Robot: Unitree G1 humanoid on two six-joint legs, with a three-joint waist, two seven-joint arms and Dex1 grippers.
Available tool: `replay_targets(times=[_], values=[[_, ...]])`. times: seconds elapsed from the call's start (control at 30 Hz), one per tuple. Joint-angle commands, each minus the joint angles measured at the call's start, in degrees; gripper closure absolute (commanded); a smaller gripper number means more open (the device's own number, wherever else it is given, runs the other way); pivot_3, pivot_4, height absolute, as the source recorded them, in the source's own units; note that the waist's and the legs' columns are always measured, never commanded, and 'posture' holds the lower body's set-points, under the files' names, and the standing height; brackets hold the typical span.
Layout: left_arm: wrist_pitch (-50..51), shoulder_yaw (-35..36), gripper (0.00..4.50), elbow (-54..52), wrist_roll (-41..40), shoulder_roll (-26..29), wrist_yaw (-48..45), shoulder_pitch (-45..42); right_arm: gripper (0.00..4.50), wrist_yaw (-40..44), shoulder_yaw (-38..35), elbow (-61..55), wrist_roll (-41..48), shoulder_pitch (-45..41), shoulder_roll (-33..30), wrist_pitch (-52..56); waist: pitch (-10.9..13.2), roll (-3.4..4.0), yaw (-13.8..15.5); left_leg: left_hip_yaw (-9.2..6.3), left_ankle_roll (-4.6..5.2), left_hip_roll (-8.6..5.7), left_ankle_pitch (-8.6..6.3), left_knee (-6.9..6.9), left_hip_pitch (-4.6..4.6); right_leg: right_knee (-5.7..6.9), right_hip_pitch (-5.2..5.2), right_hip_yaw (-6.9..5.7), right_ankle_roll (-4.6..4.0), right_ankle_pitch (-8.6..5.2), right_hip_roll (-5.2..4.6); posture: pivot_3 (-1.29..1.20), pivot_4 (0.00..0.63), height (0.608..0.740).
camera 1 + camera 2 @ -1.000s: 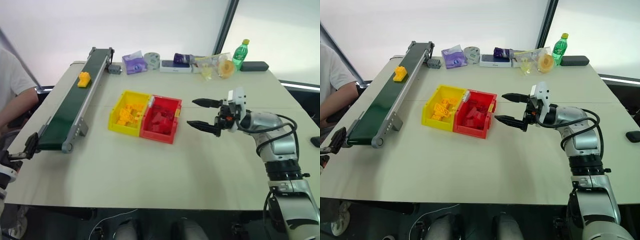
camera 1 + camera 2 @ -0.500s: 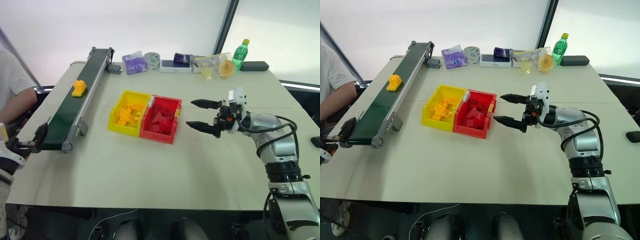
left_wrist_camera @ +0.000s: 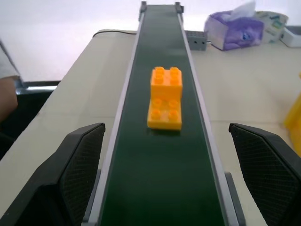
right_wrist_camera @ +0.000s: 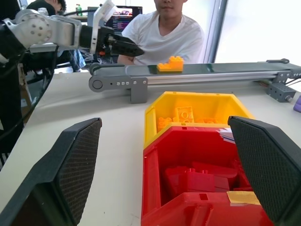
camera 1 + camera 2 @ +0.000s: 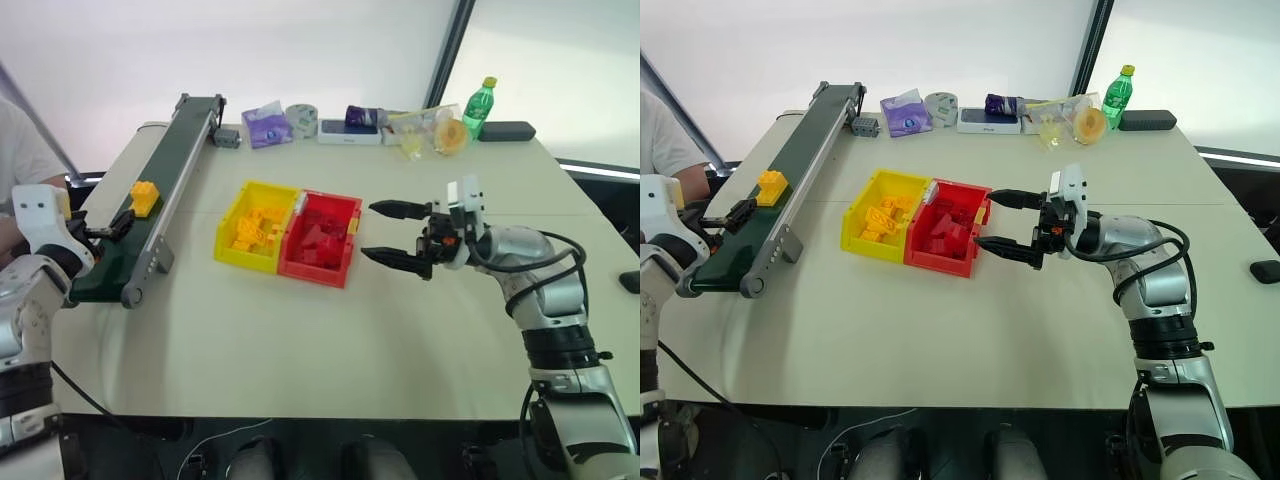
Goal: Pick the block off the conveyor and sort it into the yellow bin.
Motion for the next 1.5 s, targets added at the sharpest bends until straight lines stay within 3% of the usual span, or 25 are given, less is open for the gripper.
replay_targets(times=[0.03,0.3,0.53,0.63,0.8,1.07,1.2,1.33,1.5], values=[[-0.5,-2.2,0.04,6.3,2.2,2.5,-2.8,-3.6,0.0,-0.6,-1.5,-1.8,0.5,0.1,-0.4,-0.8,0.0,0.0,0.0,0.0,-0.06,0.0,0.04,0.0,0.0,0.0,0.0,-0.01,0.0,0.0,0.01,0.0,0.15,0.74],[-2.2,-8.2,0.04,14.4,6.6,4.6,-9.5,-6.2,0.0,-1.2,-1.7,-2.0,0.4,0.8,-0.6,-1.1,0.0,0.0,0.0,0.05,-0.16,0.0,0.09,0.0,-0.01,0.0,-0.04,-0.02,0.01,0.0,0.01,0.0,0.15,0.74],[-3.6,-9.2,0.04,15.8,7.5,3.8,-12.1,-6.8,0.0,-1.6,-1.6,-1.8,0.2,0.8,-0.7,-1.5,0.0,0.0,0.3,0.05,-0.16,-0.03,0.09,0.04,-0.01,0.02,-0.01,-0.02,0.01,0.0,0.0,0.0,0.15,0.74],[-4.0,-8.2,0.92,15.7,7.4,3.3,-11.8,-6.8,0.0,-1.6,-1.8,-1.6,0.1,0.8,-0.9,-1.8,0.0,0.0,0.4,0.03,-0.16,-0.03,0.09,0.05,-0.01,0.05,0.0,-0.02,0.01,0.0,-0.01,0.0,0.15,0.74],[-2.8,-6.2,3.22,12.1,6.4,3.3,-10.7,-5.5,0.0,-1.6,-2.0,-1.4,0.0,0.8,-1.2,-2.1,0.0,0.0,0.2,0.03,-0.16,-0.02,0.09,0.06,-0.01,0.05,0.0,-0.01,0.01,0.0,-0.02,0.0,0.15,0.74],[1.0,-2.7,3.17,-0.5,2.9,2.0,-8.5,-1.3,0.0,-1.6,-2.0,-0.5,-0.5,0.5,-1.0,-2.6,0.0,0.0,0.0,0.03,-0.16,0.02,0.1,0.03,-0.02,0.05,-0.04,0.01,0.01,0.0,-0.01,0.0,0.15,0.74],[2.4,-4.2,3.17,-8.1,-0.7,0.9,-12.3,-0.6,0.0,-1.5,-1.9,0.1,-0.6,-0.1,-0.8,-2.8,0.0,0.0,0.3,0.02,-0.16,-0.01,0.09,0.07,-0.04,0.05,-0.01,0.01,0.01,0.0,-0.05,0.0,0.15,0.74],[3.7,-7.1,3.17,-9.7,-0.2,-1.6,-10.0,-4.1,0.0,-1.4,-1.6,0.2,-0.6,-0.2,-0.6,-2.9,0.0,0.0,0.3,0.01,-0.17,-0.02,0.1,0.05,-0.03,0.06,-0.01,0.01,0.01,0.0,-0.01,0.0,0.15,0.74],[1.7,-14.5,3.17,-4.7,4.7,-10.7,-3.7,-13.5,0.0,-2.1,-1.8,-0.4,-0.7,0.6,-0.4,-3.3,0.0,-0.01,0.5,-0.03,-0.16,-0.07,0.1,0.14,-0.04,0.07,0.06,-0.01,0.03,0.01,0.04,0.0,0.15,0.74]])
